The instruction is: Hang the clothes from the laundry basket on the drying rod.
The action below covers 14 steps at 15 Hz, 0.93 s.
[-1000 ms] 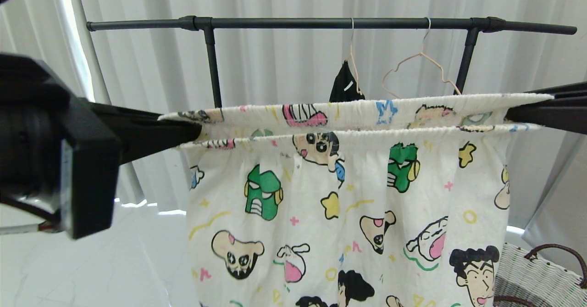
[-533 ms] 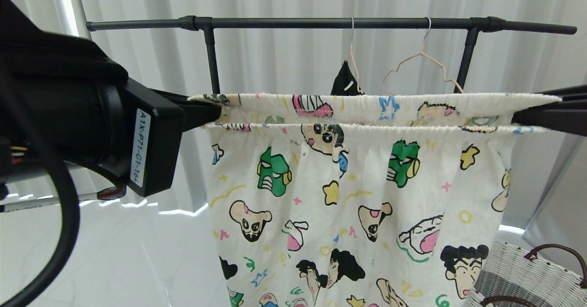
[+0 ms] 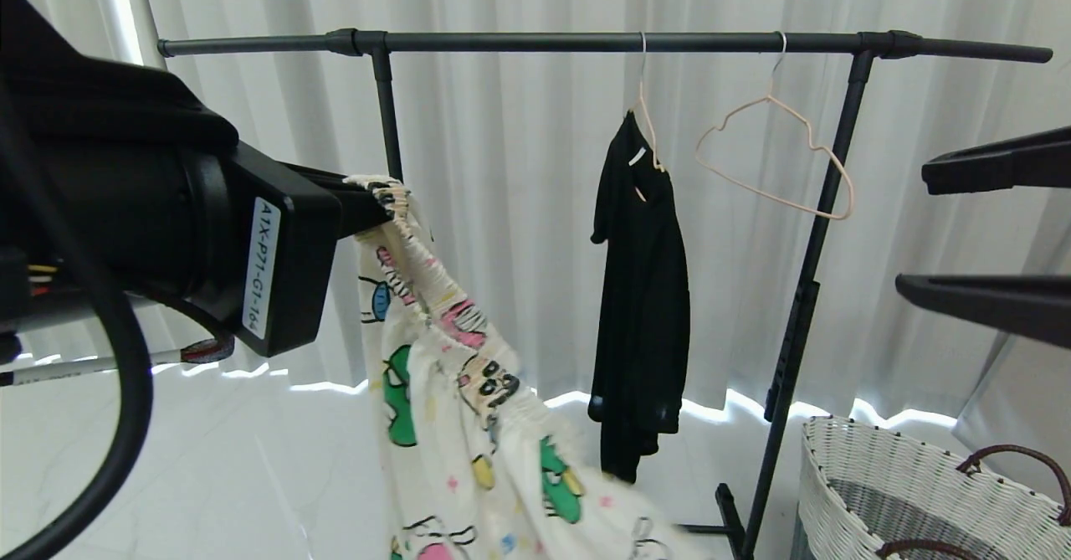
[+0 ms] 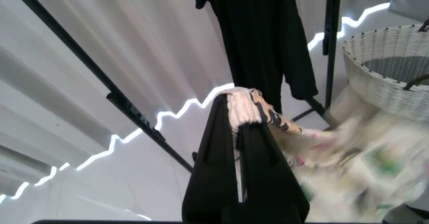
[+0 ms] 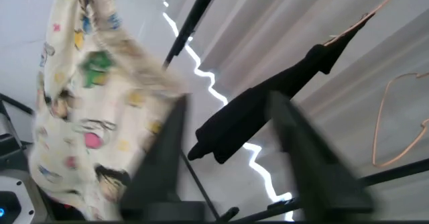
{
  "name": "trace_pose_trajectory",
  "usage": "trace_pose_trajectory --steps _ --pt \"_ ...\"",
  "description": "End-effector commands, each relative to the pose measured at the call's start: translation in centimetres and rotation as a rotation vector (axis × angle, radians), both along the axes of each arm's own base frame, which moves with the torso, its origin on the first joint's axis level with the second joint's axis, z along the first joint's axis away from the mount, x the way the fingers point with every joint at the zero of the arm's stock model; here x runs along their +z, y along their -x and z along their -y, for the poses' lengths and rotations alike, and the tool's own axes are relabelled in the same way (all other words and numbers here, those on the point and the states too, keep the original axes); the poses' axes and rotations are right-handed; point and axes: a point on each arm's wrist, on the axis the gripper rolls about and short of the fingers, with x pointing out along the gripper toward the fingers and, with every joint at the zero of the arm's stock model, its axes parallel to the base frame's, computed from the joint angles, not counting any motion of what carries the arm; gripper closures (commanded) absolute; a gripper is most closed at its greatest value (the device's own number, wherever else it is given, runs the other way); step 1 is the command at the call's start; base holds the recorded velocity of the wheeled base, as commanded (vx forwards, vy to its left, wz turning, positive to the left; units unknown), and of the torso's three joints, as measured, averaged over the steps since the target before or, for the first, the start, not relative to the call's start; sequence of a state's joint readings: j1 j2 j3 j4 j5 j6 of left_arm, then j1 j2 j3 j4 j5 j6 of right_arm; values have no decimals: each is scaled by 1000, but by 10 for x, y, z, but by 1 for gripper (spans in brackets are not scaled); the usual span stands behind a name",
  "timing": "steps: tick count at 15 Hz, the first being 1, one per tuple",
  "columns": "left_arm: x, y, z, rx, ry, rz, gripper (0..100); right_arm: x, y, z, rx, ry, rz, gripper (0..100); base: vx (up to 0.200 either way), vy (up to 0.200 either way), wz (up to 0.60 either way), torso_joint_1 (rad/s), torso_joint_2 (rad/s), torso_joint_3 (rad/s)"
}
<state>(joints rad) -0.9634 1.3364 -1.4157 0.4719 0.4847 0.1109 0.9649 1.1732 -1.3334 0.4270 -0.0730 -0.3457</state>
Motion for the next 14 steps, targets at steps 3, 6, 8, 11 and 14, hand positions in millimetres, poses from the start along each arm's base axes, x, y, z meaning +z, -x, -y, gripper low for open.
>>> trace_pose_trajectory --steps 3,6,8,11,14 --pt "-1 0 0 0 -1 -2 100 -10 4 5 2 27 -1 0 0 0 0 0 0 0" --pt "0 -1 -6 33 -5 7 100 -15 0 23 -201 63 9 0 0 0 0 0 0 0" --pt "0 -1 -20 98 -6 22 100 -19 -11 58 -507 129 -42 0 0 0 0 0 0 0" --pt "-10 5 -43 160 -35 26 100 -30 -15 89 -776 197 -127 0 0 0 0 0 0 0" --pt "-19 16 -64 253 -60 42 100 -50 -17 101 -887 227 -145 0 0 0 0 0 0 0"
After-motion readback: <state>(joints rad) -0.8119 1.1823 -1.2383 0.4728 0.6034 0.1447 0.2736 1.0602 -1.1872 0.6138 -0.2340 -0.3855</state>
